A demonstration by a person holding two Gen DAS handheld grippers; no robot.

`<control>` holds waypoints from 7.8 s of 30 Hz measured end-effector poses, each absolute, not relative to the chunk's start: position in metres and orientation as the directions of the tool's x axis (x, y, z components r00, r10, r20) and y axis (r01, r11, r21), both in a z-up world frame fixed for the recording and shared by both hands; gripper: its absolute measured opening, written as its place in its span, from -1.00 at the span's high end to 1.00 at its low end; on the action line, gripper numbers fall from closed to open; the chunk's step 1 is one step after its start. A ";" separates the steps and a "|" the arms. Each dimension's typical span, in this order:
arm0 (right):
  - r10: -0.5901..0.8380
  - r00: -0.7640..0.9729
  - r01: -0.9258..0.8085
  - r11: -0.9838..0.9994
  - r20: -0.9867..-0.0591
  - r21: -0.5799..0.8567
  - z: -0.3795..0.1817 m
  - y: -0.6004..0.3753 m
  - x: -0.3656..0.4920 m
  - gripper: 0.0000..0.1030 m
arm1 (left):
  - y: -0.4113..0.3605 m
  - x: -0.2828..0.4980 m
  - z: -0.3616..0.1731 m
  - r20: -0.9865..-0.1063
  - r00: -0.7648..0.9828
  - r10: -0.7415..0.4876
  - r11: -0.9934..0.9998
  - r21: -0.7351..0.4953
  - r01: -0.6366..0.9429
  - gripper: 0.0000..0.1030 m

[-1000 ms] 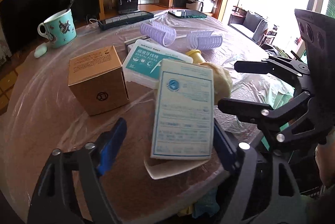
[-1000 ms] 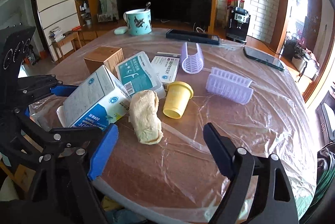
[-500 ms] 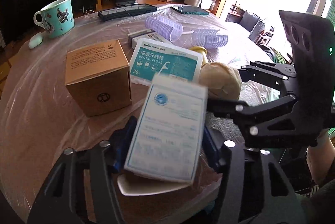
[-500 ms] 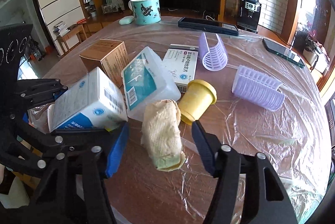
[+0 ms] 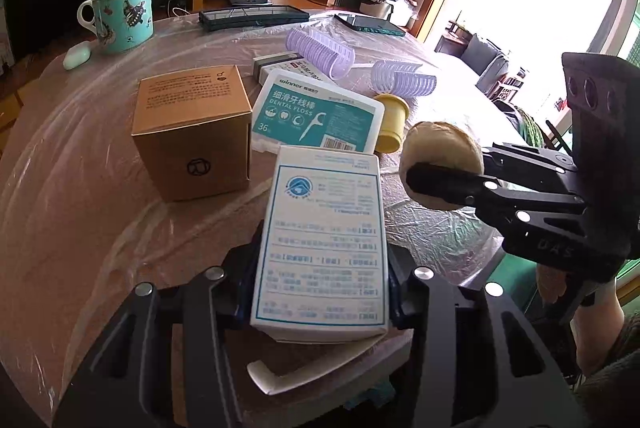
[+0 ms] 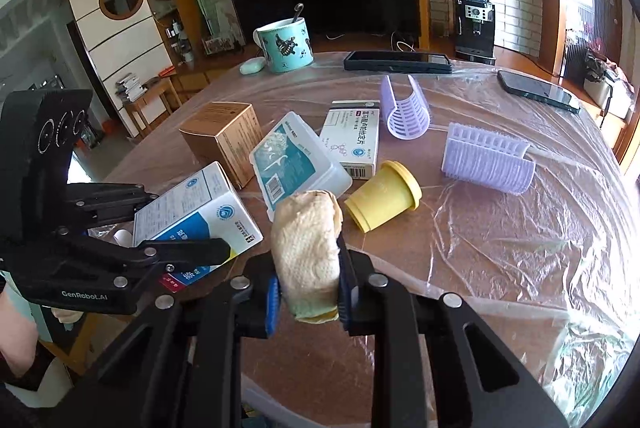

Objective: Collect trash
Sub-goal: 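Grasp the white medicine box with the left tool while the right tool grasps the tissue, then carry the box and tissue over the black bin with both tools, then open both tools to drop the box and tissue into the bin, then grasp the brown cardboard box with the left tool while the right tool grasps the yellow cup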

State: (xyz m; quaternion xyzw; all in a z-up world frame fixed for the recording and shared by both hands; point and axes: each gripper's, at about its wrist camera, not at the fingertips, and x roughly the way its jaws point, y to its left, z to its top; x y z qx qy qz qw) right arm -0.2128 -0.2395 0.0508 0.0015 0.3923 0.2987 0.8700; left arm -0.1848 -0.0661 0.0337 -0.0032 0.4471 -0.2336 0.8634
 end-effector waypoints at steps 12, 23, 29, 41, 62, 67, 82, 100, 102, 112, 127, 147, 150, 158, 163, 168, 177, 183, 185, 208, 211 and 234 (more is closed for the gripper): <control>0.536 0.534 -0.499 0.824 -0.654 0.268 0.060 -0.257 -0.225 0.56 | -0.073 -0.201 0.042 -0.764 0.519 -0.383 0.901 -0.186 0.391 0.05; 0.554 0.553 -0.497 0.819 -0.622 0.287 0.071 -0.270 -0.244 0.56 | -0.072 -0.221 0.059 -0.737 0.553 -0.388 0.900 -0.176 0.398 0.05; 0.558 0.566 -0.504 0.817 -0.607 0.281 0.078 -0.275 -0.254 0.56 | -0.072 -0.231 0.070 -0.717 0.568 -0.404 0.895 -0.179 0.409 0.05; 0.576 0.551 -0.523 0.802 -0.604 0.288 0.080 -0.283 -0.282 0.56 | -0.077 -0.262 0.074 -0.719 0.560 -0.411 0.884 -0.165 0.436 0.05; 0.587 0.494 -0.554 0.781 -0.642 0.288 0.066 -0.286 -0.334 0.56 | -0.088 -0.317 0.058 -0.759 0.501 -0.417 0.859 -0.148 0.491 0.05; 0.585 0.478 -0.555 0.779 -0.655 0.292 0.060 -0.287 -0.342 0.56 | -0.091 -0.325 0.051 -0.775 0.480 -0.411 0.855 -0.145 0.498 0.05; 0.571 0.423 -0.553 0.778 -0.704 0.298 0.034 -0.281 -0.354 0.56 | -0.098 -0.336 0.026 -0.821 0.430 -0.375 0.854 -0.125 0.506 0.05; 0.543 0.365 -0.529 0.789 -0.756 0.311 -0.001 -0.274 -0.351 0.56 | -0.100 -0.334 -0.012 -0.869 0.378 -0.319 0.865 -0.104 0.490 0.05; 0.539 0.355 -0.526 0.791 -0.764 0.313 -0.006 -0.273 -0.350 0.56 | -0.100 -0.333 -0.016 -0.873 0.372 -0.315 0.867 -0.105 0.487 0.05; 0.519 0.337 -0.516 0.799 -0.786 0.307 -0.019 -0.269 -0.347 0.56 | -0.099 -0.325 -0.030 -0.889 0.359 -0.285 0.877 -0.091 0.472 0.05; 0.488 0.325 -0.496 0.817 -0.810 0.294 -0.035 -0.267 -0.343 0.56 | -0.100 -0.312 -0.053 -0.908 0.342 -0.242 0.885 -0.062 0.461 0.05; 0.441 0.339 -0.490 0.837 -0.831 0.244 -0.047 -0.264 -0.338 0.56 | -0.105 -0.305 -0.066 -0.918 0.340 -0.203 0.888 -0.026 0.459 0.05; 0.437 0.338 -0.489 0.838 -0.833 0.241 -0.047 -0.264 -0.339 0.56 | -0.105 -0.303 -0.068 -0.919 0.341 -0.198 0.887 -0.021 0.461 0.05; 0.432 0.334 -0.484 0.841 -0.838 0.241 -0.050 -0.264 -0.339 0.56 | -0.105 -0.299 -0.069 -0.920 0.340 -0.197 0.887 -0.019 0.462 0.05; 0.431 0.333 -0.482 0.842 -0.839 0.241 -0.052 -0.264 -0.339 0.56 | -0.105 -0.298 -0.069 -0.918 0.341 -0.201 0.887 -0.023 0.461 0.05; 0.449 0.371 -0.477 0.844 -0.813 0.248 -0.044 -0.270 -0.345 -0.28 | -0.098 -0.299 -0.059 -0.881 0.404 -0.246 0.895 -0.047 0.444 -0.57; 0.467 0.460 -0.484 0.845 -0.755 0.228 0.000 -0.296 -0.361 -0.46 | -0.085 -0.308 -0.027 -0.872 0.416 -0.257 0.902 -0.063 0.426 -0.57; 0.503 0.628 -0.537 0.832 -0.594 0.137 0.075 -0.311 -0.381 -0.79 | -0.075 -0.334 0.061 -0.740 0.600 -0.304 0.887 0.009 0.461 -0.70; 0.515 0.713 -0.533 0.839 -0.476 0.108 0.101 -0.320 -0.382 -0.93 | -0.064 -0.337 0.096 -0.618 0.718 -0.319 0.906 0.022 0.422 -0.97; 0.361 0.526 -0.653 0.751 -0.770 -0.094 0.048 -0.240 -0.173 -0.72 | -0.046 -0.143 0.049 -0.783 0.586 -0.206 0.955 -0.031 0.295 -0.97; 0.362 0.493 -0.679 0.729 -0.791 -0.090 0.043 -0.231 -0.163 -0.67 | -0.045 -0.132 0.046 -0.789 0.577 -0.210 0.954 -0.038 0.296 -0.90; 0.442 0.363 -0.742 0.669 -0.820 0.032 0.039 -0.226 -0.146 0.06 | -0.028 -0.106 0.039 -0.808 0.506 -0.302 0.936 -0.152 0.317 -0.19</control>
